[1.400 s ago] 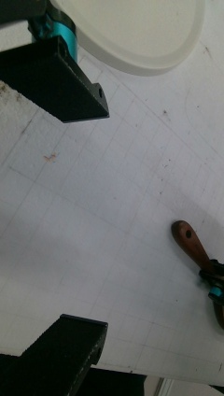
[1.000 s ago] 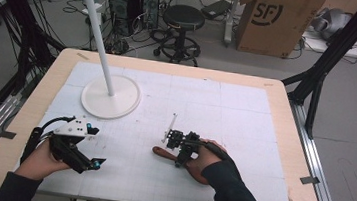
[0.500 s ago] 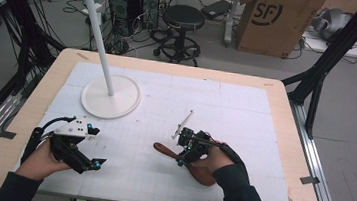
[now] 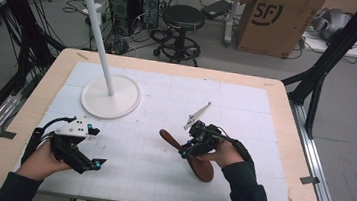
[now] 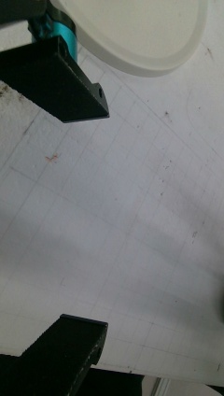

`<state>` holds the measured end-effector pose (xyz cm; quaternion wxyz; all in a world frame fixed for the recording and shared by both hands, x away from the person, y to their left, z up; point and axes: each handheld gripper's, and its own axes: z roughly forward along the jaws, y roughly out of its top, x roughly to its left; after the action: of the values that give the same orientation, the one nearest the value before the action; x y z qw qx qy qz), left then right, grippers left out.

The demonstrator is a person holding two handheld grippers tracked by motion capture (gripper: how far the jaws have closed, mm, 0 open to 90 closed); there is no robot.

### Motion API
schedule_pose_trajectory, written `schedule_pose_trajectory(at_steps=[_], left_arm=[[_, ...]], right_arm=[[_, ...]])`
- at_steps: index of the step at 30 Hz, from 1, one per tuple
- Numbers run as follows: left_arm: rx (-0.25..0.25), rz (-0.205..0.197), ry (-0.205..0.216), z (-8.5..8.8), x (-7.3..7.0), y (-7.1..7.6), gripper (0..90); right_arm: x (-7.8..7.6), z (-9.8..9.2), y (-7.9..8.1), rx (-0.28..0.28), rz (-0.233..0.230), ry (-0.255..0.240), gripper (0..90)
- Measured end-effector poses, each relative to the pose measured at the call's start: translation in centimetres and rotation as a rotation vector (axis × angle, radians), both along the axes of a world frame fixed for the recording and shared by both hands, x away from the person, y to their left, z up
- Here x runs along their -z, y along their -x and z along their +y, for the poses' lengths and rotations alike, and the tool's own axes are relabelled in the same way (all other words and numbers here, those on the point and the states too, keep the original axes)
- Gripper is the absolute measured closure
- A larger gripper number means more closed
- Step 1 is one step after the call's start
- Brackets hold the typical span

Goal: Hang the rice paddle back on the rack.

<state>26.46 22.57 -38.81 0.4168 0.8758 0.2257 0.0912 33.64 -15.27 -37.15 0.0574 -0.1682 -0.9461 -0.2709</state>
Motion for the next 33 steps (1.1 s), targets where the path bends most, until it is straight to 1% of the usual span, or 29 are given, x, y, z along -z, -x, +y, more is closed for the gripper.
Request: schedule_pose_trajectory(at_steps=[8,10,12,18,19,20,22,23,24,26,27,33], left_arm=[[-0.002,-0.001,-0.001,0.0,0.0,0.0,1.7],[-0.001,-0.001,0.000,0.0,0.0,0.0,1.7],[-0.001,-0.002,-0.001,0.0,0.0,0.0,1.7],[-0.002,-0.001,0.004,0.0,0.0,0.0,1.7],[-0.003,0.001,0.004,0.0,0.0,0.0,1.7],[-0.005,0.002,0.007,0.0,0.0,0.0,1.7],[-0.004,0.000,0.007,0.1,0.0,0.0,1.7],[-0.005,0.000,0.008,0.1,0.0,0.0,1.7],[-0.005,0.000,0.008,0.1,0.0,0.0,1.7],[-0.006,0.000,0.010,0.0,0.0,0.0,1.7],[-0.005,-0.001,0.008,0.1,0.0,0.0,1.7],[-0.003,-0.004,0.015,0.1,-0.1,0.0,1.7]], right_arm=[[-0.7,-0.7,-0.5,0.020,-0.018,-0.076,77.6],[-0.9,-0.8,-0.5,0.031,-0.022,-0.088,77.6],[-1.0,-0.9,-0.6,0.030,-0.028,-0.097,77.7],[-2.0,-0.9,-1.0,0.037,-0.045,-0.142,77.7],[-2.2,-0.9,-1.1,0.042,-0.054,-0.151,77.7],[-2.4,-0.9,-1.2,0.050,-0.052,-0.159,77.8],[-2.7,-1.0,-1.3,0.062,-0.059,-0.166,77.7],[-2.7,-1.0,-1.5,0.063,-0.053,-0.171,77.8],[-2.9,-1.0,-1.6,0.066,-0.060,-0.168,77.8],[-3.2,-0.9,-1.7,0.065,-0.062,-0.172,77.8],[-3.4,-0.8,-1.8,0.064,-0.071,-0.178,77.8],[-5.1,-0.2,-2.3,0.054,-0.088,-0.207,77.8]])
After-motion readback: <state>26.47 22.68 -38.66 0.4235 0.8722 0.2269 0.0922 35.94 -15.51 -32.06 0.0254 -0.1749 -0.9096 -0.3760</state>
